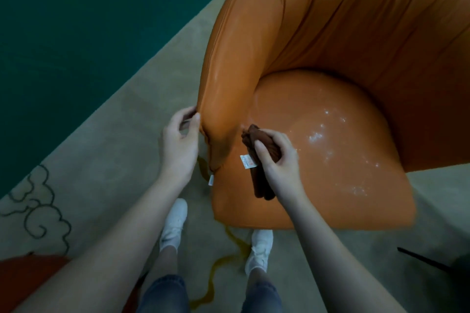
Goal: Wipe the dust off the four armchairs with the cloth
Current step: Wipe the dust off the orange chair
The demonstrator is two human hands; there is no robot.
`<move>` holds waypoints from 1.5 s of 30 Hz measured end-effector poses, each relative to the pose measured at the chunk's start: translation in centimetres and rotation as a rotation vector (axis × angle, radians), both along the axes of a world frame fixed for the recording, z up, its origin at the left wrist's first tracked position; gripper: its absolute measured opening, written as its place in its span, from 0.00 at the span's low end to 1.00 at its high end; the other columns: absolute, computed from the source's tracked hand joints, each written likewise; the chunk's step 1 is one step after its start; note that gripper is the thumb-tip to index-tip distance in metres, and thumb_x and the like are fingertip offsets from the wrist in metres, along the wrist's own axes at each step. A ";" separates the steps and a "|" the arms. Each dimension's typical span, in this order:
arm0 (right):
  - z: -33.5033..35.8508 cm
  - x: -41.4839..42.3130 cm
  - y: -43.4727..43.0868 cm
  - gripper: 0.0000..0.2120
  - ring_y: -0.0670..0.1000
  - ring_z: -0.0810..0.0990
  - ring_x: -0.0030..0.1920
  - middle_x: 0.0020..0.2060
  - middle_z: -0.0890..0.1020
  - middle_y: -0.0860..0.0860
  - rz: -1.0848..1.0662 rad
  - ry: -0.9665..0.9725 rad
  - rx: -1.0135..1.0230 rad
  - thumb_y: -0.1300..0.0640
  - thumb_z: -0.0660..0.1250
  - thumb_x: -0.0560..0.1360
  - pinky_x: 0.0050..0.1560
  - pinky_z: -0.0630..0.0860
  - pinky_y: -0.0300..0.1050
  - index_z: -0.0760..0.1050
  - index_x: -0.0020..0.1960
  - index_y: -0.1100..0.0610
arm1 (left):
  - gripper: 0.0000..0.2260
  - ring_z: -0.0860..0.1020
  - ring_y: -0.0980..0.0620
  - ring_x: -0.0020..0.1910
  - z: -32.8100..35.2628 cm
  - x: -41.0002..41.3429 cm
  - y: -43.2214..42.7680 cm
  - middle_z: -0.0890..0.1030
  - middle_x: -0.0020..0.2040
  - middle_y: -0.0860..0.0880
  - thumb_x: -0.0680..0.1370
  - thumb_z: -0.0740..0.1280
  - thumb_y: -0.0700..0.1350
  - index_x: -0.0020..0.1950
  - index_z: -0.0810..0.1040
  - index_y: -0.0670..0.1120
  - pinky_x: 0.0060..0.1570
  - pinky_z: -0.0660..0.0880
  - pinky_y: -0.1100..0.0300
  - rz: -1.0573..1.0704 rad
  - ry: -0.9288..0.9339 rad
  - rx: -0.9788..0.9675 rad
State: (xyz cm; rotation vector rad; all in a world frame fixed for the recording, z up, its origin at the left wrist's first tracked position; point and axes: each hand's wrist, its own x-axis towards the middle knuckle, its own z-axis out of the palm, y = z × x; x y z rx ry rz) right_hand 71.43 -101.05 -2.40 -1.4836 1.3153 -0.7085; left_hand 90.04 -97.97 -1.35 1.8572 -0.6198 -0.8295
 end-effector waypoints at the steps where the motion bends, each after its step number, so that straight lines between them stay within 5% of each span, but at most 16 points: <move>1: 0.2 -0.8 -0.1 0.10 0.42 0.77 0.54 0.53 0.79 0.50 0.025 0.007 0.004 0.53 0.65 0.76 0.56 0.72 0.34 0.80 0.56 0.53 | 0.06 0.78 0.61 0.48 -0.3 -0.8 0.8 0.80 0.49 0.55 0.82 0.64 0.42 0.56 0.77 0.49 0.53 0.73 0.65 0.047 -0.010 0.024; 7: 0.7 -5.4 -1.3 0.14 0.42 0.76 0.53 0.53 0.78 0.48 0.242 0.124 -0.007 0.50 0.65 0.75 0.53 0.69 0.28 0.80 0.58 0.54 | 0.06 0.79 0.53 0.50 -2.1 -5.6 3.8 0.81 0.48 0.50 0.81 0.65 0.39 0.54 0.81 0.47 0.52 0.71 0.64 0.268 -0.041 0.143; 13: -0.1 -6.7 -1.6 0.10 0.44 0.75 0.52 0.53 0.77 0.47 0.327 0.191 0.035 0.54 0.67 0.78 0.50 0.67 0.25 0.79 0.58 0.52 | 0.07 0.79 0.55 0.46 -4.0 -8.4 6.2 0.82 0.47 0.49 0.81 0.64 0.38 0.49 0.80 0.47 0.43 0.70 0.73 0.260 -0.016 0.243; 17: -1.5 -6.6 -1.2 0.10 0.44 0.75 0.51 0.53 0.77 0.49 0.391 0.259 0.057 0.56 0.67 0.78 0.49 0.66 0.24 0.79 0.59 0.52 | 0.07 0.80 0.50 0.51 -6.3 -8.6 7.9 0.83 0.50 0.47 0.81 0.64 0.39 0.53 0.82 0.43 0.51 0.73 0.61 0.217 -0.028 0.357; 24: -2.4 -6.4 -0.4 0.11 0.48 0.76 0.51 0.54 0.76 0.48 0.441 0.329 0.089 0.55 0.67 0.79 0.51 0.75 0.42 0.78 0.61 0.54 | 0.07 0.80 0.45 0.53 -8.5 -8.4 11.4 0.83 0.52 0.44 0.81 0.64 0.38 0.54 0.82 0.41 0.54 0.74 0.54 0.128 -0.031 0.507; 29: -3.3 -6.8 -0.6 0.11 0.47 0.76 0.51 0.54 0.77 0.49 0.461 0.369 0.086 0.56 0.67 0.79 0.48 0.71 0.32 0.78 0.61 0.55 | 0.08 0.79 0.49 0.51 -8.8 -8.8 13.0 0.83 0.53 0.46 0.81 0.64 0.38 0.56 0.82 0.42 0.51 0.72 0.57 0.133 -0.051 0.558; 39: -5.0 -9.7 -2.8 0.12 0.51 0.77 0.54 0.55 0.76 0.50 0.643 0.368 0.082 0.55 0.67 0.79 0.53 0.75 0.43 0.78 0.61 0.56 | 0.08 0.78 0.51 0.47 -9.2 -13.4 13.2 0.82 0.48 0.49 0.81 0.64 0.41 0.55 0.82 0.43 0.46 0.71 0.59 0.216 -0.078 0.586; 45: -5.8 -13.9 -6.0 0.11 0.51 0.77 0.53 0.55 0.75 0.49 0.786 0.367 0.068 0.55 0.66 0.79 0.53 0.78 0.48 0.78 0.61 0.54 | 0.11 0.80 0.48 0.54 -11.6 -19.9 12.1 0.82 0.57 0.46 0.82 0.63 0.43 0.62 0.79 0.44 0.55 0.77 0.51 0.223 -0.049 0.632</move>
